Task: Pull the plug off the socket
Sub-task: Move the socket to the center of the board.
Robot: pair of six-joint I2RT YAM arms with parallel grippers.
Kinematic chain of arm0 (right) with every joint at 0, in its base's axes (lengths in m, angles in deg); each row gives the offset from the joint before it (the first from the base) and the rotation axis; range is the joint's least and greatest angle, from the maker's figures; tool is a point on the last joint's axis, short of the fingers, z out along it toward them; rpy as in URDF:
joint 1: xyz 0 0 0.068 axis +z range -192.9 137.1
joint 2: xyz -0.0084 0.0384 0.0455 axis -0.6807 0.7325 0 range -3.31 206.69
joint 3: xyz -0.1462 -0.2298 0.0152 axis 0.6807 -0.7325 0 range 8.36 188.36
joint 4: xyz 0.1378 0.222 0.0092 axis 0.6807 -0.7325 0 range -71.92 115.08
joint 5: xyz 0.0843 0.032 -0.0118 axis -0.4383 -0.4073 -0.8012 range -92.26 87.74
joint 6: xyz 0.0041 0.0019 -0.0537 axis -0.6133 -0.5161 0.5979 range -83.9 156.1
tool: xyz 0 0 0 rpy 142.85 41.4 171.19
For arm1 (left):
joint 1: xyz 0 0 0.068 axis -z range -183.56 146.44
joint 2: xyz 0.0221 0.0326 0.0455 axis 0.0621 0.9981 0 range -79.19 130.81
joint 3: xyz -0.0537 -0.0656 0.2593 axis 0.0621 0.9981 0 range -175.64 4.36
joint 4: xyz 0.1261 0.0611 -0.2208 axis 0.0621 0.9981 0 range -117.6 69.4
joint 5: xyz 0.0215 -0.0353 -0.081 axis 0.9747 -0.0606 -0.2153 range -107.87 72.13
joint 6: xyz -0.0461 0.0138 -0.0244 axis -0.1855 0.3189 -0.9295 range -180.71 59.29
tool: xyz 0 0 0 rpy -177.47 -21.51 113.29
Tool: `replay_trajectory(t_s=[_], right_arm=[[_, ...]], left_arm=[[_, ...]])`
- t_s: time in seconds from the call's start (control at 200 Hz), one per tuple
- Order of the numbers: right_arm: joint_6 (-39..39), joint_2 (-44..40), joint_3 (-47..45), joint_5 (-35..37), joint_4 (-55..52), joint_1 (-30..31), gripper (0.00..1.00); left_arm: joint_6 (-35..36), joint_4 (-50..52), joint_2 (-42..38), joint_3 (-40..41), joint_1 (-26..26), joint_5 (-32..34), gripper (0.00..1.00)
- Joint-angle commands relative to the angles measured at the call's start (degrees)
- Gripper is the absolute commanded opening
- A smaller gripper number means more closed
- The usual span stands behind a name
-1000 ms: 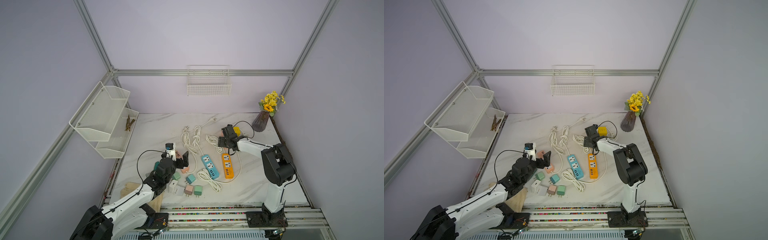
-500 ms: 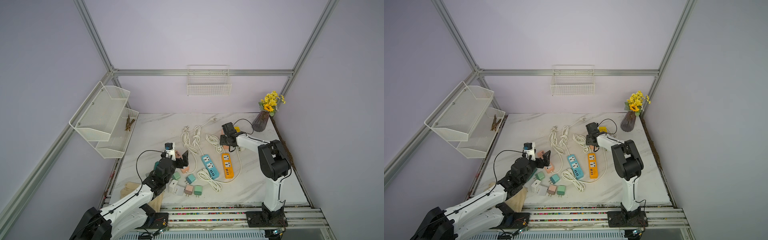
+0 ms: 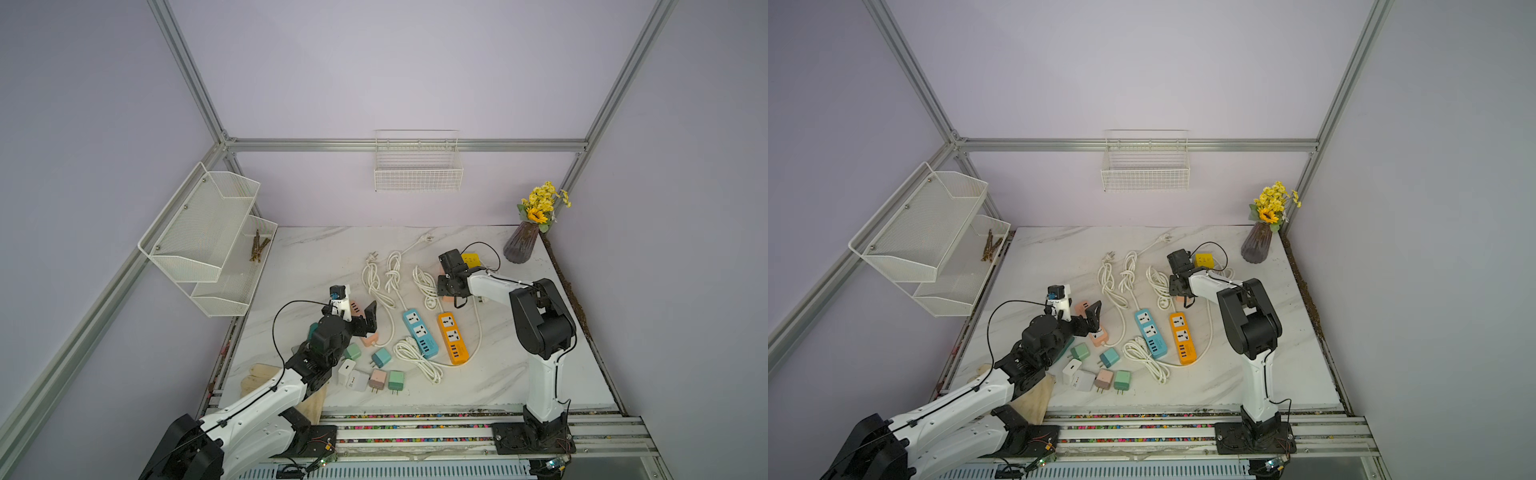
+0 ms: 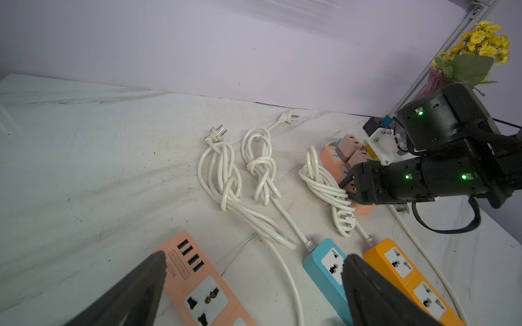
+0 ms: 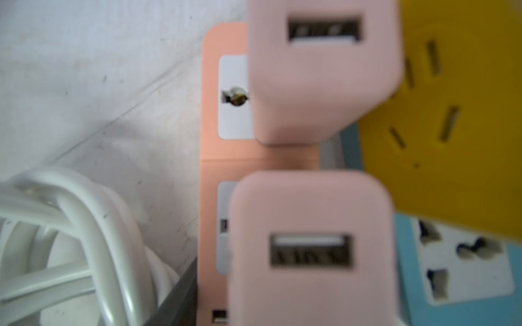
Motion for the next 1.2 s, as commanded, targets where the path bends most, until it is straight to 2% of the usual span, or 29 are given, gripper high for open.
replay_trajectory(t_s=[0.0, 0.23, 0.505, 0.545, 0.61, 0.64, 0.65, 0.675, 0.85, 0.96, 1.065, 1.19], right_arm=[[0.3, -3.6, -2.1, -1.9, -2.2, 5.2, 0.44], [-0.6, -4.2, -3.8, -0.9, -1.7, 14.1, 0.44], [4.2, -2.2, -0.6, -3.0, -4.4, 18.2, 0.47], [4.5, -2.7, -1.0, -2.6, -4.8, 18.4, 0.50], [4.7, -5.0, -3.4, -1.7, -4.1, 18.5, 0.62], [4.9, -6.7, -4.6, -1.1, -3.7, 18.5, 0.64], [5.0, -7.1, -4.9, -1.0, -3.6, 18.5, 0.69], [5.3, -8.6, -5.8, -0.7, -3.4, 18.5, 0.73], [7.3, -20.4, -9.5, 0.6, -1.9, 18.4, 0.83], [8.1, -27.9, -12.4, -0.2, 2.6, 18.3, 0.82], [8.7, -35.1, -17.0, -3.0, 12.9, 17.1, 0.74], [3.1, -34.2, -16.4, -16.2, 16.5, 10.8, 0.69]], left_arm=[[0.9, -1.1, -0.7, -1.4, -0.4, 0.3, 1.00], [0.9, -1.0, -0.9, -1.3, -0.5, 0.5, 1.00], [0.5, -0.7, -2.1, -0.8, -0.4, 1.0, 1.00], [0.1, -0.8, -2.7, -0.5, -0.5, 1.2, 1.00], [-0.9, -1.7, -3.6, 0.4, -0.4, 1.0, 0.99], [-1.5, -2.3, -3.9, 0.9, -0.4, 0.8, 1.00], [-1.8, -2.6, -4.1, 1.0, -0.4, 0.7, 1.00], [-2.5, -3.0, -4.4, 1.4, -0.4, 0.3, 1.00], [-7.8, -8.2, -3.4, 2.7, -0.5, -4.9, 1.00], [-12.3, -11.6, 0.7, 1.6, -0.4, -8.4, 1.00], [-16.9, -11.7, 6.2, -2.7, -0.5, -12.5, 1.00], [-20.7, -9.5, 14.3, -10.2, -0.4, -19.3, 0.95]])
